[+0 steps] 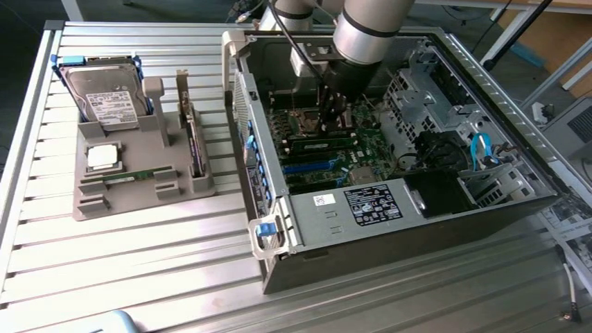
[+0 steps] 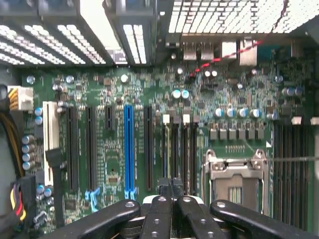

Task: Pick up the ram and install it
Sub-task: 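Press down the ram until it locks into place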

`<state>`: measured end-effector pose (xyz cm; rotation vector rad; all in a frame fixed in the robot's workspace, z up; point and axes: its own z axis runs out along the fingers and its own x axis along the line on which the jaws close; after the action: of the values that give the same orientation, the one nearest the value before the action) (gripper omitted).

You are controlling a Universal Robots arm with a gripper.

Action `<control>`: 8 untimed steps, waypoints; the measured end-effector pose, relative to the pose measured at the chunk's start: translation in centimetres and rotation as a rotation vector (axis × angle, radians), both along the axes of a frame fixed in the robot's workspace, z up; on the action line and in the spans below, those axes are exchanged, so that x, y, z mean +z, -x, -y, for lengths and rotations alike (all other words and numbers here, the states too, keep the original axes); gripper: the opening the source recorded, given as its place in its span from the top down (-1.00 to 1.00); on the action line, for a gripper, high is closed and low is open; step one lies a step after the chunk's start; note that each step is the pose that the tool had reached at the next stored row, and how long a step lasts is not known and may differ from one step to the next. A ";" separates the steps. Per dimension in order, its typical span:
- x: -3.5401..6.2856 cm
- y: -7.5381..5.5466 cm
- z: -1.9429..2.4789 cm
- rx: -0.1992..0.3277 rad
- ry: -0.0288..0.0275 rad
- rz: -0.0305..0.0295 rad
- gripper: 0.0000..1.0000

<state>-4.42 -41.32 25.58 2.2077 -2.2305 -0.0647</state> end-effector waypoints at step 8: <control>0.00 0.6 0.00 0.000 0.0000 0.0000 0.79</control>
<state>-4.98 -41.33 25.58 2.2078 -2.2304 -0.0647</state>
